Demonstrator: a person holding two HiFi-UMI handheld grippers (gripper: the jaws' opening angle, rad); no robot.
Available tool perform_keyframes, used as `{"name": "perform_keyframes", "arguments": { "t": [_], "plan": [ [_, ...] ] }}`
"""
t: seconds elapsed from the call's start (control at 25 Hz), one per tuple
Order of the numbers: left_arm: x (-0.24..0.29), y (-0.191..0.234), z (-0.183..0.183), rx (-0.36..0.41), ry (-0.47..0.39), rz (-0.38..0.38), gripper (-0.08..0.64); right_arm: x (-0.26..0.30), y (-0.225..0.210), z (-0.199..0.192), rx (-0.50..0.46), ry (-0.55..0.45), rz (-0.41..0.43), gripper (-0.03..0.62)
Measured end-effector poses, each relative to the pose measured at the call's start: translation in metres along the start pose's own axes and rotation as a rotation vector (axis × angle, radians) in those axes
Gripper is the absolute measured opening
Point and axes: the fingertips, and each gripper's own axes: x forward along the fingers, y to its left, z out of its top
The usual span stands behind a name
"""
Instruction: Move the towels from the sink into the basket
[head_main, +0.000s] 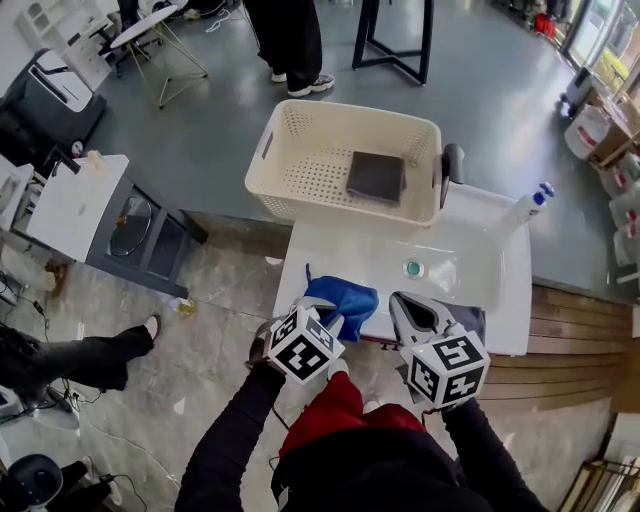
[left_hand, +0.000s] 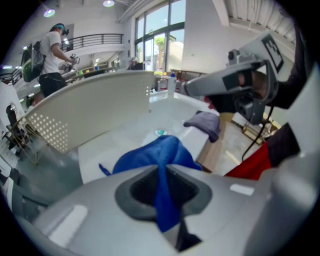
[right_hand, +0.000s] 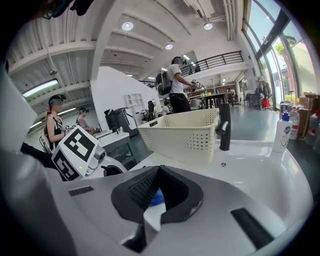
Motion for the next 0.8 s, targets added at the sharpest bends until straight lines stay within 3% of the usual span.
{"name": "perform_keyframes", "arguments": {
  "t": [0.4, 0.8],
  "plan": [
    [-0.041, 0.019, 0.032, -0.040, -0.122, 0.087, 0.052, -0.009, -0.004, 0.010, -0.002, -0.027, -0.020, 0.008],
    [-0.083, 0.044, 0.074, -0.027, -0.224, 0.155, 0.054, -0.009, -0.006, 0.034, -0.029, -0.080, -0.036, 0.008]
  ]
}}
